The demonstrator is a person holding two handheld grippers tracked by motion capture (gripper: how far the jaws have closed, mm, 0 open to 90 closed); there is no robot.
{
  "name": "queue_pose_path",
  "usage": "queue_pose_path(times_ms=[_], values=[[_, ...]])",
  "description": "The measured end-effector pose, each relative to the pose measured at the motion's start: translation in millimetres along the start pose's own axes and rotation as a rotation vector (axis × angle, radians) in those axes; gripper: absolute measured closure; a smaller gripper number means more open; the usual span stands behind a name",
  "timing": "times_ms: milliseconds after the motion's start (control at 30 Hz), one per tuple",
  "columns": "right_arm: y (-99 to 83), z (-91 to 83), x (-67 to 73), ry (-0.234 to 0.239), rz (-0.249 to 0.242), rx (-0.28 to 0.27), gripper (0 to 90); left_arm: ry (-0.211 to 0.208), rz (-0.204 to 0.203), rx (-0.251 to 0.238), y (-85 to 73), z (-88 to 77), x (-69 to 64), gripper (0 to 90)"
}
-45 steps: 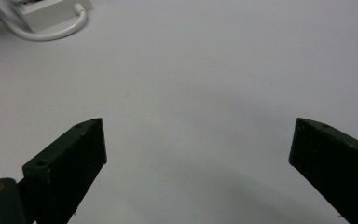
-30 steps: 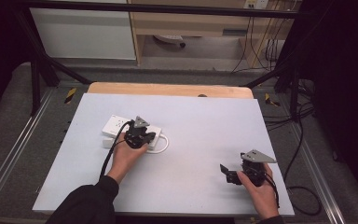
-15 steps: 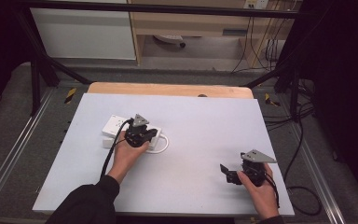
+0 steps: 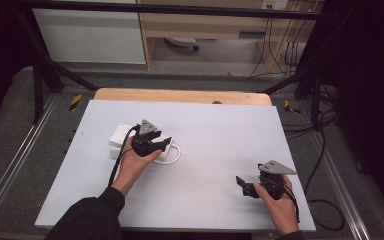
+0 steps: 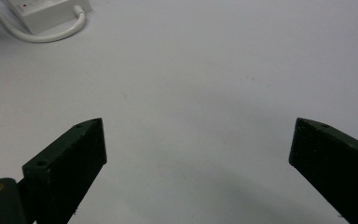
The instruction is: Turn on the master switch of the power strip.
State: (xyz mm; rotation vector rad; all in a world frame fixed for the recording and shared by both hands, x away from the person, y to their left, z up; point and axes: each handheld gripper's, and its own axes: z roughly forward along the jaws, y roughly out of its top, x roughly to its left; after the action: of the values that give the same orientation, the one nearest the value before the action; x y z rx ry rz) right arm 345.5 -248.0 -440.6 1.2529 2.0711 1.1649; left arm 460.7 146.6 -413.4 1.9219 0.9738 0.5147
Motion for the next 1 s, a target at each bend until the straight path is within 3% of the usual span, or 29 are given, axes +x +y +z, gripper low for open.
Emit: queue_pose_path(times_ms=[167, 367, 533, 1000], values=[[-0.1, -0.1, 0.4, -0.002, 0.0, 0.003, 4.3, -0.003, -0.022, -0.04, 2.9, -4.5, 0.9, 34.6], [0.1, 0.1, 0.6, 0.001, 0.002, 0.001, 4.1, -0.002, -0.064, -0.06, 5.0, -8.9, 3.6, 7.9], [0.0, 0.4, 0.5, 0.002, 0.003, 0.0, 3.7, -0.005, -0.106, -0.071, 6.4, -14.8, 7.3, 7.2], [0.4, 0.3, 0.5, 0.012, 0.002, -0.006, 2.8, -0.002, -0.114, -0.104, 11.0, -31.8, 17.3, 6.8]])
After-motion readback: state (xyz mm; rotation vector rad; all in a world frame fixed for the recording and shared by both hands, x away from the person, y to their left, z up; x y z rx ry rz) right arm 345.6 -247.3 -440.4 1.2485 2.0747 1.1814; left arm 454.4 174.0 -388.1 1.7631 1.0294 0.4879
